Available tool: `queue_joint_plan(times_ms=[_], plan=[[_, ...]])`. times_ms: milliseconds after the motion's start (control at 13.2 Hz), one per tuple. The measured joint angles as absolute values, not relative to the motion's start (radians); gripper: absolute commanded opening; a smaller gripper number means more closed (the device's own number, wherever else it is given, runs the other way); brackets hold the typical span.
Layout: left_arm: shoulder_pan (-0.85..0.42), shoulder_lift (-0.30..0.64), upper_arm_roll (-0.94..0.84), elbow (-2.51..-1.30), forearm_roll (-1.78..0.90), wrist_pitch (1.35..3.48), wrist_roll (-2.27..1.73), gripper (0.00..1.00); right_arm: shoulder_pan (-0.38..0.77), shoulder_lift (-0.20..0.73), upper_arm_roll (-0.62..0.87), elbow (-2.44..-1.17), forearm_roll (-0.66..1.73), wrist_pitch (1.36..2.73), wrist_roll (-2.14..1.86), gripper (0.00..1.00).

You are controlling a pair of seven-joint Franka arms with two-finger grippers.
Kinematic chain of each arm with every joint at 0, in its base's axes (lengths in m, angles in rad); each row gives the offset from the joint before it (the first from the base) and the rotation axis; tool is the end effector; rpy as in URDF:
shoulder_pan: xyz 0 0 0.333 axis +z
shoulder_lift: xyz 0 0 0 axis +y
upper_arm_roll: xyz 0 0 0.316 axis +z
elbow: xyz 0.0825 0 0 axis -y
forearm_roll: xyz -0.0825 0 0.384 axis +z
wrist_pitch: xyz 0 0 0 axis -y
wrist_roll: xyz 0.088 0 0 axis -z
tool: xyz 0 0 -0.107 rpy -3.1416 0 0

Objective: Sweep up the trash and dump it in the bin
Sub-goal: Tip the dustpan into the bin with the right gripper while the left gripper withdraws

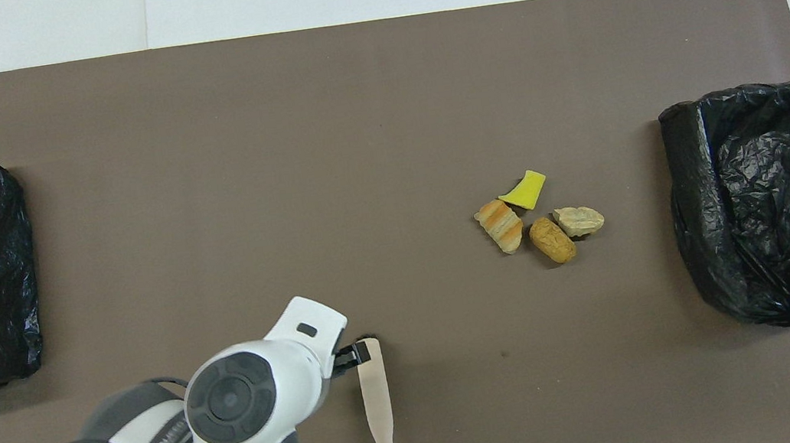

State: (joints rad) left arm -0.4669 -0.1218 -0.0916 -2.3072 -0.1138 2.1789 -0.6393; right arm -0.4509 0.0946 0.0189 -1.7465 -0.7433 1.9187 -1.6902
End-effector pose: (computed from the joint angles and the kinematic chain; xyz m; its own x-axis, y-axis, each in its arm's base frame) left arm 0.4150 -0.2648 0.3950 0.9879 0.1445 -0.0562 0.1478 -0.9872 0.0600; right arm 0.5293 -0.2971 0.5348 0.0269 0.7636 -0.6452 0.9904 -0.1077 -0.0862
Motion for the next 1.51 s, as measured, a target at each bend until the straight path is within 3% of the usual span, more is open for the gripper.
queue_joint_plan(times_ms=[378, 681, 832, 1135, 1513], plan=[[-0.223, -0.001, -0.087, -2.112, -0.112, 2.033, -0.31, 1.0, -0.45, 0.095, 0.019, -1.75, -0.79, 1.919, -1.69, 0.0], [-0.142, 0.081, -0.087, -1.942, -0.063, 1.947, -0.23, 1.0, -0.45, 0.094, 0.019, -1.749, -0.834, 1.919, -1.69, 0.0], [-0.108, 0.085, -0.087, -1.901, -0.055, 1.905, -0.159, 1.0, -0.442, 0.089, 0.027, -1.747, -0.859, 1.915, -1.69, 0.0], [-0.004, 0.069, -0.084, -1.813, -0.052, 1.797, 0.035, 1.0, -0.305, 0.086, 0.037, -1.747, -0.936, 1.786, -1.58, 0.0], [0.044, 0.007, -0.084, -1.798, -0.026, 1.734, 0.093, 1.0, -0.221, 0.083, 0.039, -1.74, -1.028, 1.679, -1.543, 0.0]])
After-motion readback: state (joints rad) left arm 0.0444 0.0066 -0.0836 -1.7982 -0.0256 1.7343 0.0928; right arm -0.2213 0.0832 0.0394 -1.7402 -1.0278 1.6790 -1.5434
